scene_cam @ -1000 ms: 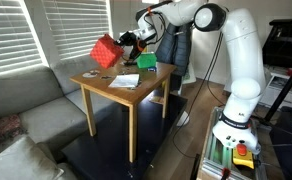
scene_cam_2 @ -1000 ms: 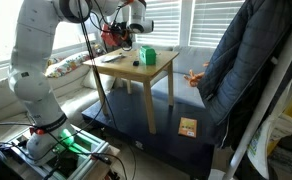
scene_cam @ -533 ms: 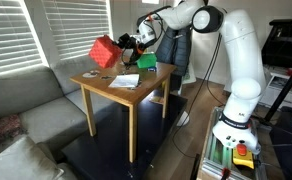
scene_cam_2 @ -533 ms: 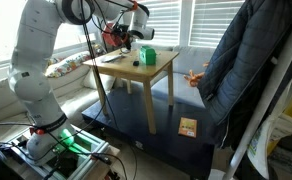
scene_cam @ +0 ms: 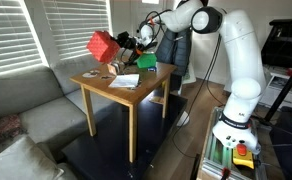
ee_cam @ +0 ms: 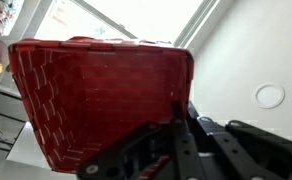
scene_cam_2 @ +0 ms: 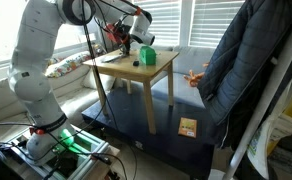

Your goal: Pour the contents of the red basket on the counter

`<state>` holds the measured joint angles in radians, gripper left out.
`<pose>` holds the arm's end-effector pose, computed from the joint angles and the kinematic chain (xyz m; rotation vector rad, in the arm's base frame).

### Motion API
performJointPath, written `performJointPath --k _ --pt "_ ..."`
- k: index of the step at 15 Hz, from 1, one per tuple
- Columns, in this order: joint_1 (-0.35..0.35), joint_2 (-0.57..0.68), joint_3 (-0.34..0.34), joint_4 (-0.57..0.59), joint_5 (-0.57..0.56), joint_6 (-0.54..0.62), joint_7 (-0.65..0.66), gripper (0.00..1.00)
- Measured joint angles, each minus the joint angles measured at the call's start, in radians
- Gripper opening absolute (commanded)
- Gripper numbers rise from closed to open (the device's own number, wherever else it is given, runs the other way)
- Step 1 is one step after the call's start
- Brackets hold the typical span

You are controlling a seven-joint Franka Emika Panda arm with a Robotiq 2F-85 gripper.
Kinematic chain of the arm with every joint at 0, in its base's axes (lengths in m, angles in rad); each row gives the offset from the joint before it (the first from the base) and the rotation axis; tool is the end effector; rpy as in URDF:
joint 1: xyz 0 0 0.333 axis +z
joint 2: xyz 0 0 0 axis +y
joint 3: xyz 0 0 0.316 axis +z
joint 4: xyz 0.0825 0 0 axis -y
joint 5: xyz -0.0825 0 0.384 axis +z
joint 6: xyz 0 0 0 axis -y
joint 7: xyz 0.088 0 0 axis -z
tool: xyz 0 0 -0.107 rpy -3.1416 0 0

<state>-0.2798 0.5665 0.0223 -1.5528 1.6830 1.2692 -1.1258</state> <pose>0.6722 -0.0485 0.4121 -1.2793 -0.3733 -0.5764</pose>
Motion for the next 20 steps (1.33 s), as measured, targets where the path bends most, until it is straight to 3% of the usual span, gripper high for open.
performJointPath --k 7,12,20 --pt "0.019 -0.005 -0.036 -0.011 0.036 -0.002 -0.002 0.01" --pt "0.092 -0.114 -0.102 0.0 -0.128 0.055 0.002 0.01" --pt "0.221 -0.267 -0.1 0.08 -0.467 0.271 0.101 0.01"
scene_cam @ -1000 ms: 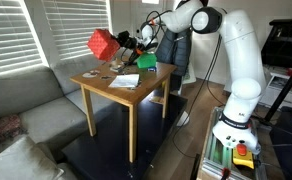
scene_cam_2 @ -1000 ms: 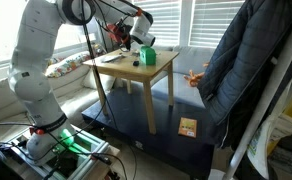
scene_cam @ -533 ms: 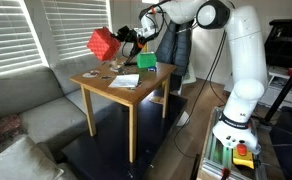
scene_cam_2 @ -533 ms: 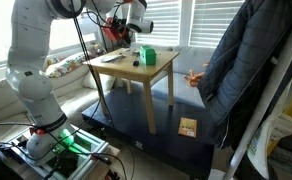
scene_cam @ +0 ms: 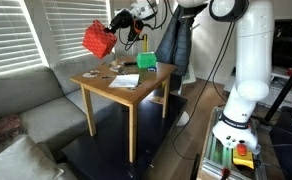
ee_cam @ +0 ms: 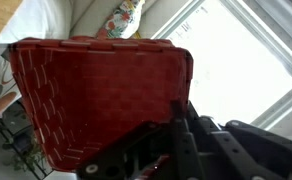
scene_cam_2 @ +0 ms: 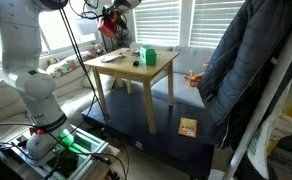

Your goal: Pour the contents of the red basket on the counter

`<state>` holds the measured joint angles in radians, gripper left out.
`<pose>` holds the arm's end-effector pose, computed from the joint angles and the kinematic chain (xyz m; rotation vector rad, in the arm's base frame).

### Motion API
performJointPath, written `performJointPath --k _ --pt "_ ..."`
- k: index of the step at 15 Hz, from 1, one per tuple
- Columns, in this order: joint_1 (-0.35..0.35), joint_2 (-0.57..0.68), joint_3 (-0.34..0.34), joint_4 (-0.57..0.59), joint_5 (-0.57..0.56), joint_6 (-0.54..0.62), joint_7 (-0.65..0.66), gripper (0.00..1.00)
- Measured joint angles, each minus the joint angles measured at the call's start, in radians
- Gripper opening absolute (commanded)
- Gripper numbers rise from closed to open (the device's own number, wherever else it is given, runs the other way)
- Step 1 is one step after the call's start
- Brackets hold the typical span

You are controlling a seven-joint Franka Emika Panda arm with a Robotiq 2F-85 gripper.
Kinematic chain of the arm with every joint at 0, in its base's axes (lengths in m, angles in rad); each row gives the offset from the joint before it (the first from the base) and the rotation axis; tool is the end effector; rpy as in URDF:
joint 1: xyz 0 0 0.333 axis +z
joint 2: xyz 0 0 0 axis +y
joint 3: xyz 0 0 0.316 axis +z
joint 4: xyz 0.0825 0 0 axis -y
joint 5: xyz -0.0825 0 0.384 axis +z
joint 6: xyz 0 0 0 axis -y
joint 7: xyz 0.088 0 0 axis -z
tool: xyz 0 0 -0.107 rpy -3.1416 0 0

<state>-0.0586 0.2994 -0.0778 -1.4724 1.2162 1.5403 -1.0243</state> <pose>0.6486 0.0222 0.5587 -1.8288 -0.7422 -0.5456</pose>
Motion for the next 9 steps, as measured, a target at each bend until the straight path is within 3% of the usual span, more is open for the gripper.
performJointPath --k 9 --pt "0.085 0.027 0.066 0.117 -0.5 0.155 0.063 0.01"
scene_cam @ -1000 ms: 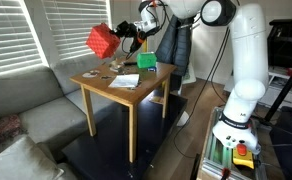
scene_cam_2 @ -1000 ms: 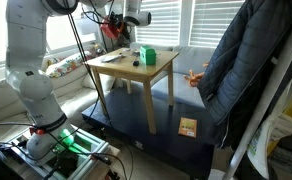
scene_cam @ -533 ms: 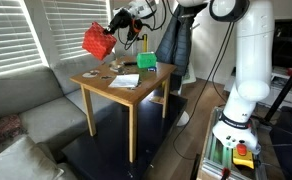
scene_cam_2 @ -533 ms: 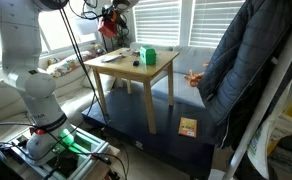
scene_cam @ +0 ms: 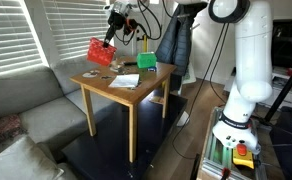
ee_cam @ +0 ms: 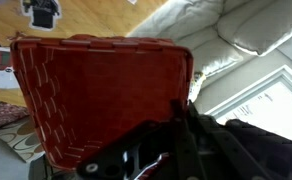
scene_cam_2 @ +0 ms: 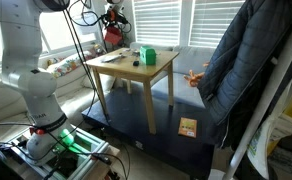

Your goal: Pour the contents of the red basket on the counter

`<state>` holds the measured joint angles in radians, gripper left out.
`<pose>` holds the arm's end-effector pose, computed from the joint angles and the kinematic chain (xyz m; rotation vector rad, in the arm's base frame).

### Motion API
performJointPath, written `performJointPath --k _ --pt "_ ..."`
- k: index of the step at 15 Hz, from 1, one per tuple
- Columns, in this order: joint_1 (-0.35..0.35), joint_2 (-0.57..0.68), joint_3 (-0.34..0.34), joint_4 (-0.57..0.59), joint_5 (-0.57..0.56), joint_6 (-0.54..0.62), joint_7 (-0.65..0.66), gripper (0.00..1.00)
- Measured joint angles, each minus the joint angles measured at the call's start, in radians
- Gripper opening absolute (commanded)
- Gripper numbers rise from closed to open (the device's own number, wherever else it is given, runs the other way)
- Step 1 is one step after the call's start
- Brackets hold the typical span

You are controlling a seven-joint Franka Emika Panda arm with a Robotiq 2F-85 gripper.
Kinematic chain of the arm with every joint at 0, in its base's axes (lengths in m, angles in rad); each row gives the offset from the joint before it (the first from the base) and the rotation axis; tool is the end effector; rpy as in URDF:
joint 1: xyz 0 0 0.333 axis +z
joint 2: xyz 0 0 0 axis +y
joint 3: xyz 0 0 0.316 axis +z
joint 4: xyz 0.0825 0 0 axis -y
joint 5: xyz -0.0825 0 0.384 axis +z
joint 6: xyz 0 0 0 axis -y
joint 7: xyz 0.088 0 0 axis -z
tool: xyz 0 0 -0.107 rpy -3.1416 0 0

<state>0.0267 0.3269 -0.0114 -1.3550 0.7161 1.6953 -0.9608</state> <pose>0.6613 0.0739 0.5624 -2.2421 -1.0678 -0.4322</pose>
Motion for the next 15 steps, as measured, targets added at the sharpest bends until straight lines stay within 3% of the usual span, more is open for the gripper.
performJointPath --k 7,15 --pt "0.025 0.095 0.066 0.12 -0.417 0.042 0.01 0.01" --pt "0.136 0.191 0.042 0.167 -0.815 0.184 0.01 0.01"
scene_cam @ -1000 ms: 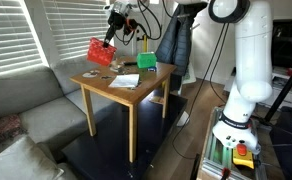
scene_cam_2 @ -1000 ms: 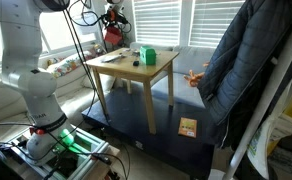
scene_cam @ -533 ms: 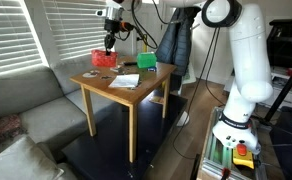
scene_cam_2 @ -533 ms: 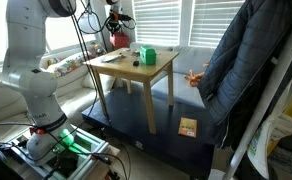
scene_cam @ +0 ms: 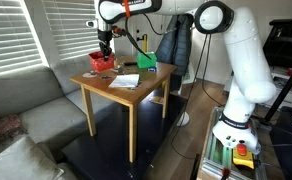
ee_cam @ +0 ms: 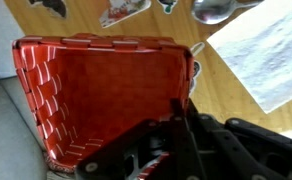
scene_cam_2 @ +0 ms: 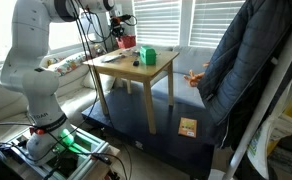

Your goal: Pour the contents of the red basket on the counter

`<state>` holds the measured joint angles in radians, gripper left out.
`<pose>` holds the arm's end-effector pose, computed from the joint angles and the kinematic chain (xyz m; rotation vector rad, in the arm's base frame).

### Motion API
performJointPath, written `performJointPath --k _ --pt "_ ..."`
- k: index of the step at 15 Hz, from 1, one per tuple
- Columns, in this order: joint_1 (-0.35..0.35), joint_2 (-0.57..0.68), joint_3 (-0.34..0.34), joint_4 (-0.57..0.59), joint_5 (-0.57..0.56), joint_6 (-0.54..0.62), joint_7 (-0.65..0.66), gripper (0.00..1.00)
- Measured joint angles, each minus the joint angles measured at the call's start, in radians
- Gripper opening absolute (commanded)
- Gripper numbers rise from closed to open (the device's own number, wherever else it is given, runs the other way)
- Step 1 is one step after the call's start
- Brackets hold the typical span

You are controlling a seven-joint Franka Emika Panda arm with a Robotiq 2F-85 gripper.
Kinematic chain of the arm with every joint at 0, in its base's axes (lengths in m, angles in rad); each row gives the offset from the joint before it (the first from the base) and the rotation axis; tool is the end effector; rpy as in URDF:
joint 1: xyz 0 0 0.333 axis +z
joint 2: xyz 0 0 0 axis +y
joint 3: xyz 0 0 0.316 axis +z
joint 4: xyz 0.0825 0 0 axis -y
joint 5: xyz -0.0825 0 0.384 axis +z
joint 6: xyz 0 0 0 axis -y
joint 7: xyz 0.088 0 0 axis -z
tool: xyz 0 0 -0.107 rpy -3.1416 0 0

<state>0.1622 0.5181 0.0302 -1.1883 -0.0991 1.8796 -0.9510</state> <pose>0.7140 0.1259 0.5066 2.5050 1.6413 0.1960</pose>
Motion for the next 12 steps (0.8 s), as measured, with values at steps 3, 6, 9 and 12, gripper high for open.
performJointPath --k 3,6,9,12 --pt "0.037 0.029 -0.019 0.0 -0.131 0.096 0.002 0.01" --pt "0.065 0.045 -0.048 -0.008 -0.251 0.214 0.033 0.01" --pt "0.082 0.046 -0.076 -0.015 -0.332 0.284 0.095 0.01" --pt "0.079 0.045 -0.068 -0.015 -0.344 0.274 0.104 0.01"
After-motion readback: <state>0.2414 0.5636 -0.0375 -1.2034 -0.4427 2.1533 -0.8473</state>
